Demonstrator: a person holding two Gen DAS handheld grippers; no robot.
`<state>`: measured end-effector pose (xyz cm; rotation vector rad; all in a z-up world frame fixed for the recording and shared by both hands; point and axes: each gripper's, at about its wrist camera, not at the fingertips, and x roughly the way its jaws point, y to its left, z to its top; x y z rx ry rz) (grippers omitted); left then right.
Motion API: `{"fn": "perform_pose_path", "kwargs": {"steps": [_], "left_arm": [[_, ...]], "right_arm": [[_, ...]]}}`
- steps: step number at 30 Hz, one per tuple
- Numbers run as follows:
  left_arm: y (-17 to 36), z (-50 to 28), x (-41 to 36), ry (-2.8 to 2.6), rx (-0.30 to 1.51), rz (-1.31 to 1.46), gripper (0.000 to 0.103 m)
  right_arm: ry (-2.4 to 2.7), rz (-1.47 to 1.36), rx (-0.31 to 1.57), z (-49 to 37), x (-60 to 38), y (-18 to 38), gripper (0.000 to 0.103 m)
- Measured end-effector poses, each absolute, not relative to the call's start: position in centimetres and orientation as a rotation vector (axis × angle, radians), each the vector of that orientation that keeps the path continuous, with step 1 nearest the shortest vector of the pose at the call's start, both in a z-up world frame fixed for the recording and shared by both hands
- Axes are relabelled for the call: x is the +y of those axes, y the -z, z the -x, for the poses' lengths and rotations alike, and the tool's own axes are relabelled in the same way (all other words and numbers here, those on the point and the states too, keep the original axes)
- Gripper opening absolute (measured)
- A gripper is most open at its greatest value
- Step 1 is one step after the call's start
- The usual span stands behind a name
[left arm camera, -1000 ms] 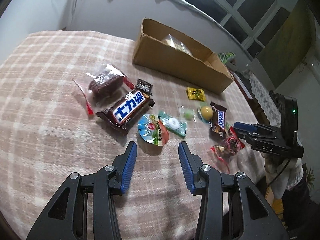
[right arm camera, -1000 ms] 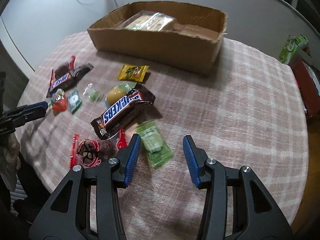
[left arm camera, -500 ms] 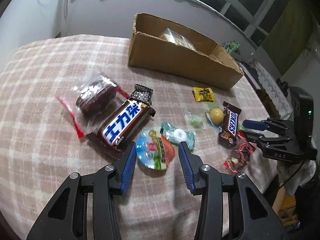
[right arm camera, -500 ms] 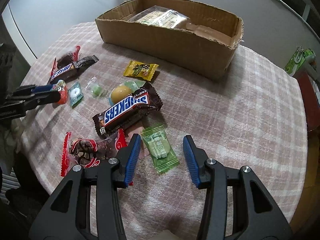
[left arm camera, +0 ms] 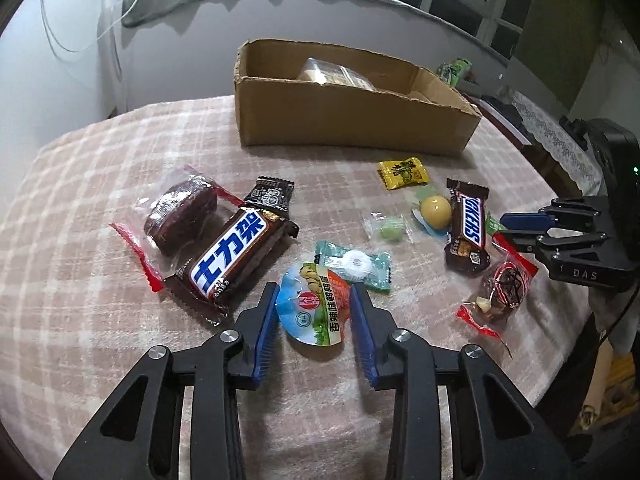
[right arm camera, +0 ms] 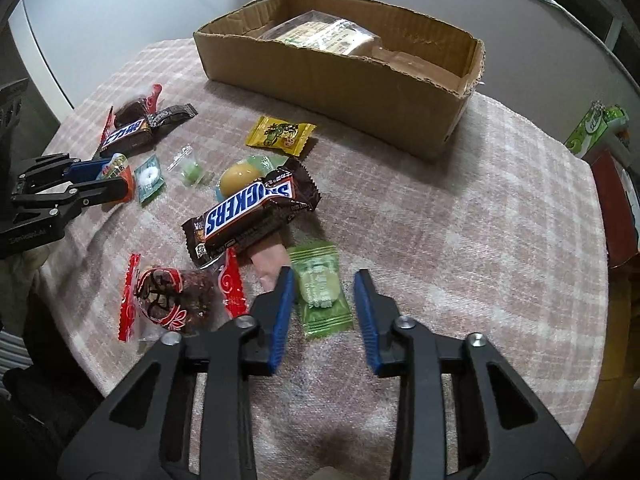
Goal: Organize snacks
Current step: 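Grasp the green candy packet with the right gripper while the left grasps the blue jelly cup, then carry both held snacks into the cardboard box and open both grippers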
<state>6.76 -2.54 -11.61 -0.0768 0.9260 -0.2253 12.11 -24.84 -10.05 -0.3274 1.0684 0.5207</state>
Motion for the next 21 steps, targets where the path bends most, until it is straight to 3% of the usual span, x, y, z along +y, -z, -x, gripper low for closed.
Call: {"fn": "perform_pose_path", "kwargs": {"steps": [6, 21], "left_arm": [[11.6, -6.5, -2.4, 0.227, 0.916, 0.098, 0.031], [10.6, -5.9, -2.0, 0.234, 0.882, 0.139, 0.025]], "right_arm": [[-0.513, 0.314, 1.069, -12.0, -24.8, 10.1, 0.022], [-0.467, 0.287, 1.007, -11.4, -25.4, 8.3, 0.021]]}}
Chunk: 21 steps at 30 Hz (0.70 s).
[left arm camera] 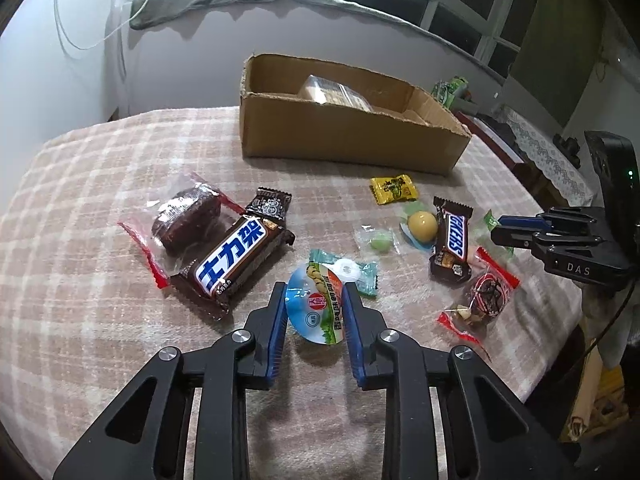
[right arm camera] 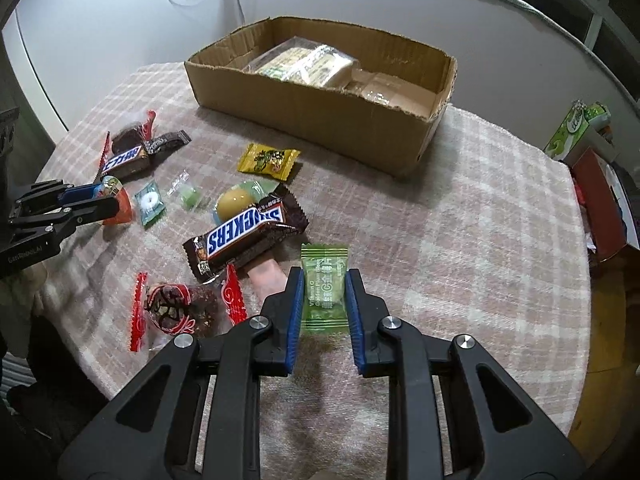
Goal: Organize snacks
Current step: 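Carry both held snacks into the cardboard box and open both grippers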
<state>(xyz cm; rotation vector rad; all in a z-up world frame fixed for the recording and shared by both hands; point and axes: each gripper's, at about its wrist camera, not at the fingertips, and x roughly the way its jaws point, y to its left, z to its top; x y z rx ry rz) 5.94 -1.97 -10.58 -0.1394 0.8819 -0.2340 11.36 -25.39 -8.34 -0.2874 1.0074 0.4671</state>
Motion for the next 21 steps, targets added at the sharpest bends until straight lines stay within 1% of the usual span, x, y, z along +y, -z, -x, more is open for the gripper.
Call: {"fn": "perform_pose_path", "kwargs": {"steps": [8, 16, 21], "left_arm": [[8.1, -6.5, -1.1, 0.24, 0.823, 0.175, 0.025], [4.8, -9.0, -0.4, 0.243, 0.738, 0.182, 0.025], [3.9, -11.4, 0.0, 0.241, 0.72, 0.191, 0.025]], "right_arm": [[-0.467, 0.267, 0.951, -11.5, -25.5, 6.2, 0.021], [-0.455, 0.26, 0.872, -13.5, -25.0, 3.3, 0.021], [-0.443, 0.256, 0.842, -15.5, -24.7, 1.9, 0.021]]}}
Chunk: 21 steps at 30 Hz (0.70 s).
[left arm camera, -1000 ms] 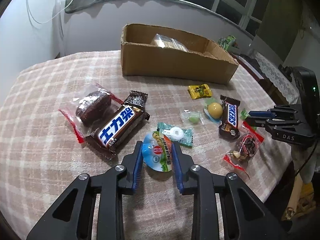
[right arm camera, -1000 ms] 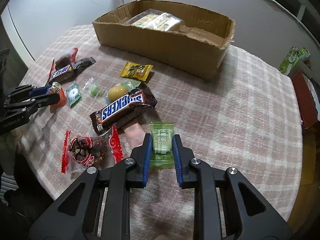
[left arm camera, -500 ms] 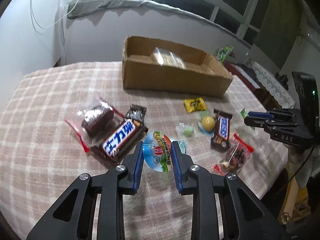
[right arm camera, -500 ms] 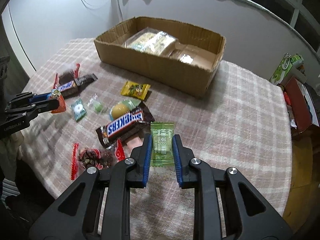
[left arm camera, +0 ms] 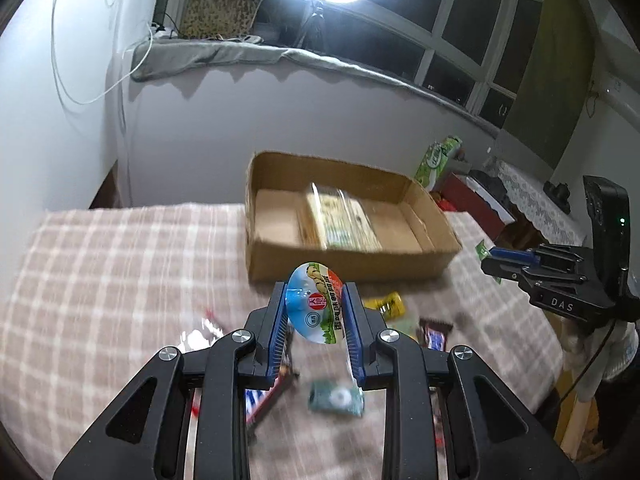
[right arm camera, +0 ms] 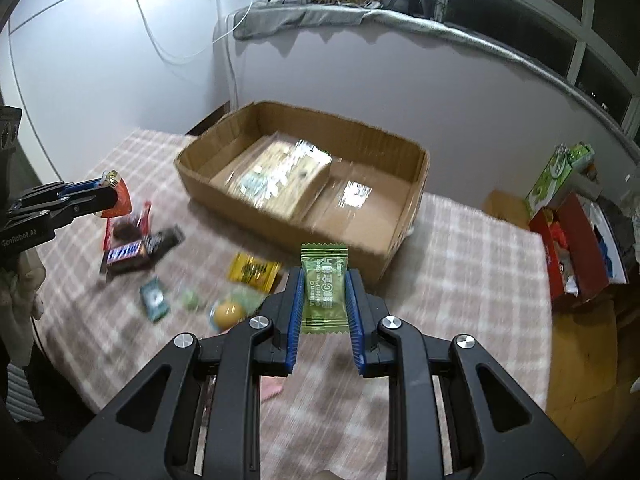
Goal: Organize snacks
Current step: 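Carry both held snacks into the cardboard box and open both grippers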
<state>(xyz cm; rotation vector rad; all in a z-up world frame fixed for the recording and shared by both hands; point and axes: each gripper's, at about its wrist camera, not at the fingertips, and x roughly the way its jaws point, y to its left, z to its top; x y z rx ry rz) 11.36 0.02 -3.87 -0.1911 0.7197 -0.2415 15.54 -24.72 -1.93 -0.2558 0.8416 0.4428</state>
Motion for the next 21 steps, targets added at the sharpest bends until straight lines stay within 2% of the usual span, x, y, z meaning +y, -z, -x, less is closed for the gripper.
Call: {"fn": "perform_pose_path", "kwargs": {"steps": [8, 21], "left_arm": [[3.0, -15.4, -0.1, 0.245, 0.713, 0.204, 0.025], [4.9, -20.3, -1.0, 0.242, 0.766, 0.217, 0.025]], "right_arm": [[-0.437, 0.257, 0.814, -19.3, -23.6, 0.7, 0.021], [-0.416, 0.255, 0.872, -25.2, -22.6, 3.0, 0.022]]}}
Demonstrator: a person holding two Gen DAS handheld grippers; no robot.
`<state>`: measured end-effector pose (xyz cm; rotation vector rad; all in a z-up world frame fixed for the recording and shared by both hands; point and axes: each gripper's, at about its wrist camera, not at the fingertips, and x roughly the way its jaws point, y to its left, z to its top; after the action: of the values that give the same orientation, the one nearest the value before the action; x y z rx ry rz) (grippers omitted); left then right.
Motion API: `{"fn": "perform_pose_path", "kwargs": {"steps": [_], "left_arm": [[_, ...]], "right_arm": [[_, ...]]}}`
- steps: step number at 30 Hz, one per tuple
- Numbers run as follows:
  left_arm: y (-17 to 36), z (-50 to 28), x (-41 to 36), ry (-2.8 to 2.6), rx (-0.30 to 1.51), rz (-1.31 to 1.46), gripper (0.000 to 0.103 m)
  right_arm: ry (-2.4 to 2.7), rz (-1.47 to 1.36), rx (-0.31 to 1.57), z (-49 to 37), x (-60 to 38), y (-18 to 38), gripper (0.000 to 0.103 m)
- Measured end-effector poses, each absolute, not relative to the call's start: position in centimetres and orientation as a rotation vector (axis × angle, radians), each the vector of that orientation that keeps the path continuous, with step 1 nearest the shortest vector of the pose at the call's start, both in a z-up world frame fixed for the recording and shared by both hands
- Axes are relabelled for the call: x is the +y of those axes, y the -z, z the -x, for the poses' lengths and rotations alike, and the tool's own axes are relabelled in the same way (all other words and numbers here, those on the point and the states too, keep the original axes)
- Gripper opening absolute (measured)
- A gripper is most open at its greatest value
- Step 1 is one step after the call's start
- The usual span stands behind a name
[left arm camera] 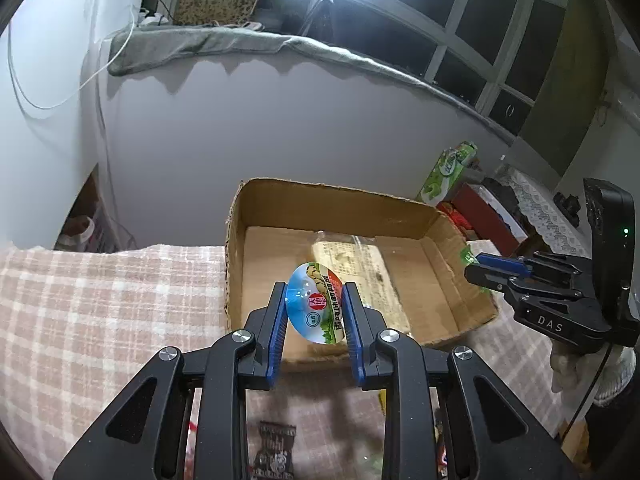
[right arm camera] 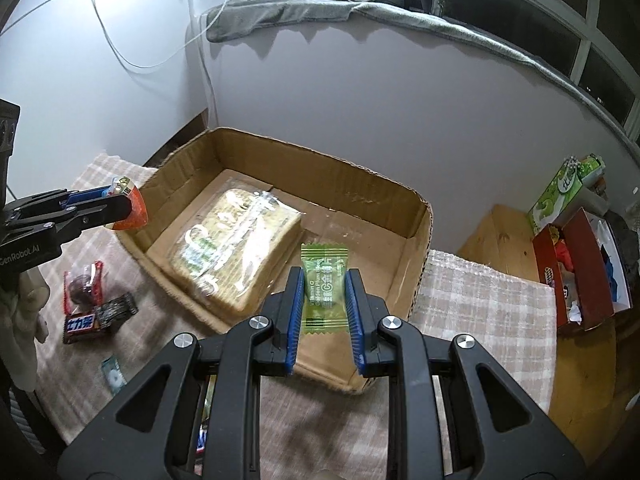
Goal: Organize snacks
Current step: 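Carry both held snacks into the cardboard box and open both grippers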
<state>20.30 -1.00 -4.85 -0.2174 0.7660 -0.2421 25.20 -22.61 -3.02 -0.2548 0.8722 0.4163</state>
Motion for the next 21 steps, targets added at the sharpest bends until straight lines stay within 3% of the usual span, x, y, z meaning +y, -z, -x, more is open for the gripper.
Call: {"fn": "perform_pose_path", "kwargs": {"steps": [9, 11, 12, 15, 21], "left_arm": [[5.7, -21.6, -1.3, 0.227, 0.787, 0.2, 0.026], [5.6, -21.7, -1.4, 0.215, 0.793, 0.199, 0.026], [5.6, -21.9, -1.4, 0.212, 0.795, 0.201, 0.029], [5.6, -21.9, -1.4, 0.206, 0.798, 0.198, 0.042], [4.6, -21.2, -1.2, 0.21, 0.772, 0.199, 0.042]], "right_arm": [[-0.414, 0.253, 0.898, -26.9, -22.8, 4.4, 0.022], [-0.415, 0.253, 0.898, -26.9, -22.8, 4.4, 0.032], [-0.411, 0.254, 0.895, -26.9, -22.8, 4.4, 0.039], [-0.419, 0.244, 0.893, -26.7, -22.8, 4.2, 0.04], [-0.419, 0.242, 0.884, -26.0, -22.9, 3.6, 0.04]]}}
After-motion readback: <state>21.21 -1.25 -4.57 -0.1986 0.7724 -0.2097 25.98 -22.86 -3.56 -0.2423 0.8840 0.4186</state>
